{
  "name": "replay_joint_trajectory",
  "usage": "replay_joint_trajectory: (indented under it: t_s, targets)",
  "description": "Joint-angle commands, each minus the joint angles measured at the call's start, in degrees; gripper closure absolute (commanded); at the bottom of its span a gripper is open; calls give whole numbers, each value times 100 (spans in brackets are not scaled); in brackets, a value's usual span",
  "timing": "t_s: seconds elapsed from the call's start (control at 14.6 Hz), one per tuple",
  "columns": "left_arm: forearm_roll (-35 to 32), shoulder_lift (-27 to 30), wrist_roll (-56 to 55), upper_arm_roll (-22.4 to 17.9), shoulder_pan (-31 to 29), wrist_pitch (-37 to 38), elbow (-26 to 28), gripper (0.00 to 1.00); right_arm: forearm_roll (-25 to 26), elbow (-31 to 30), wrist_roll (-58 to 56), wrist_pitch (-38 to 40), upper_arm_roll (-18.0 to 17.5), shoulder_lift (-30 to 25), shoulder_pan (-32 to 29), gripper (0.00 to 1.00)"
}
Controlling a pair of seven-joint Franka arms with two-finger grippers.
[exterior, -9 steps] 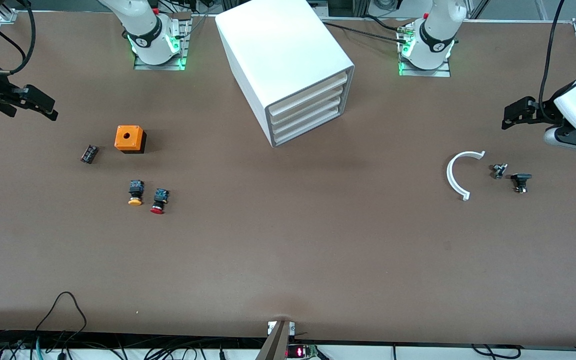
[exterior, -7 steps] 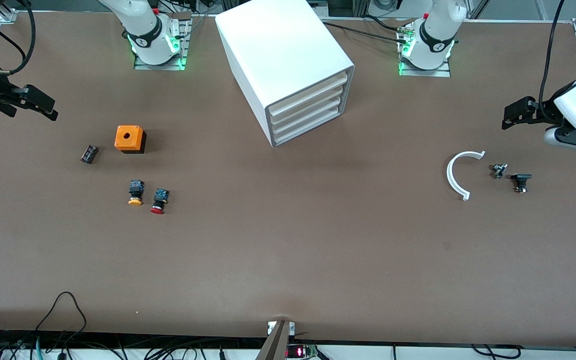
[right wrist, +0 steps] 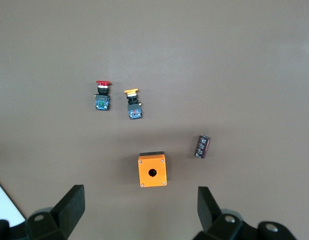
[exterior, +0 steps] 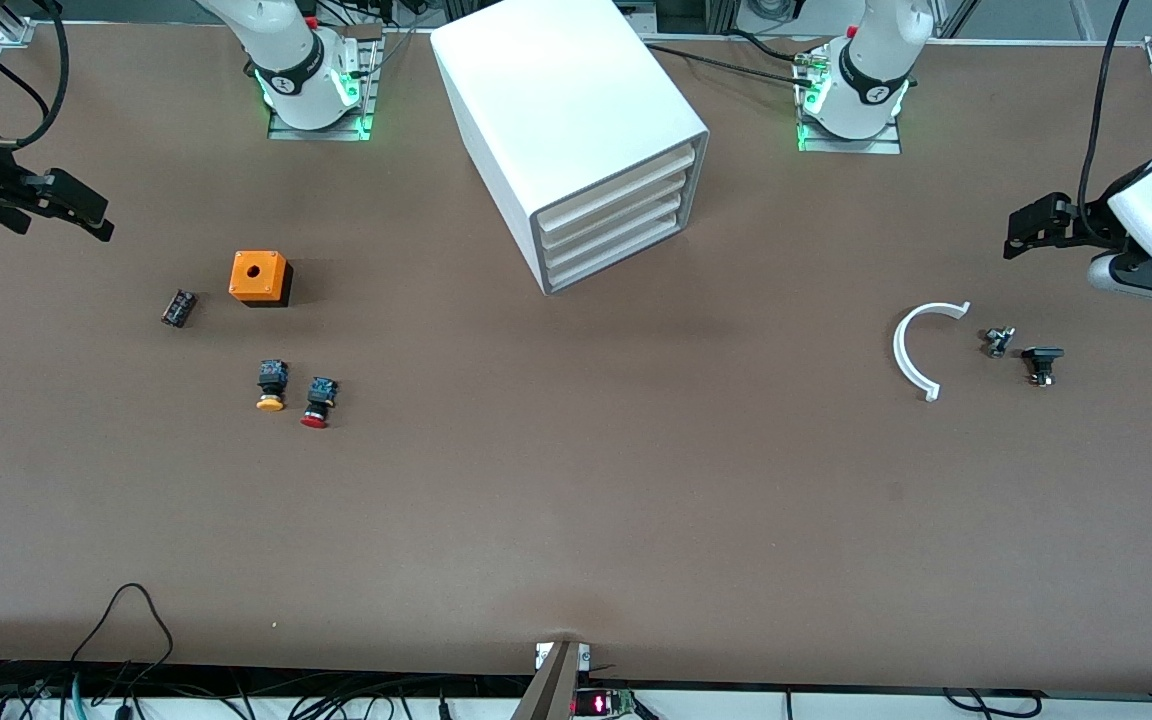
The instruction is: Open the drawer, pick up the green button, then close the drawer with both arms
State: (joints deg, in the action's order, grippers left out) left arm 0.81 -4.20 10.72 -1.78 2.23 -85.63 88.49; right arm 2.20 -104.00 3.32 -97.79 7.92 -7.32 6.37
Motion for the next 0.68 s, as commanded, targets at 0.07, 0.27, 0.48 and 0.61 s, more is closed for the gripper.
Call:
replay_joint_trajectory:
  t_s: [0.07, 0.27, 0.48, 0.61]
  targets:
    - [33, -2, 88, 19, -12, 20, -104, 0, 52, 99, -86, 85, -1, -6, -13, 0]
    - [33, -46, 149, 11, -30, -6, -113, 0, 52, 99, -77, 85, -1, 11, -13, 0]
    - [129, -177, 167, -42, -65, -32, -122, 0, 26, 108, -59, 67, -10, 99, -5, 0]
    - [94, -292, 141, 10, -21, -24, -139, 0, -71, 353, 2, 76, -80, 186, 118, 0]
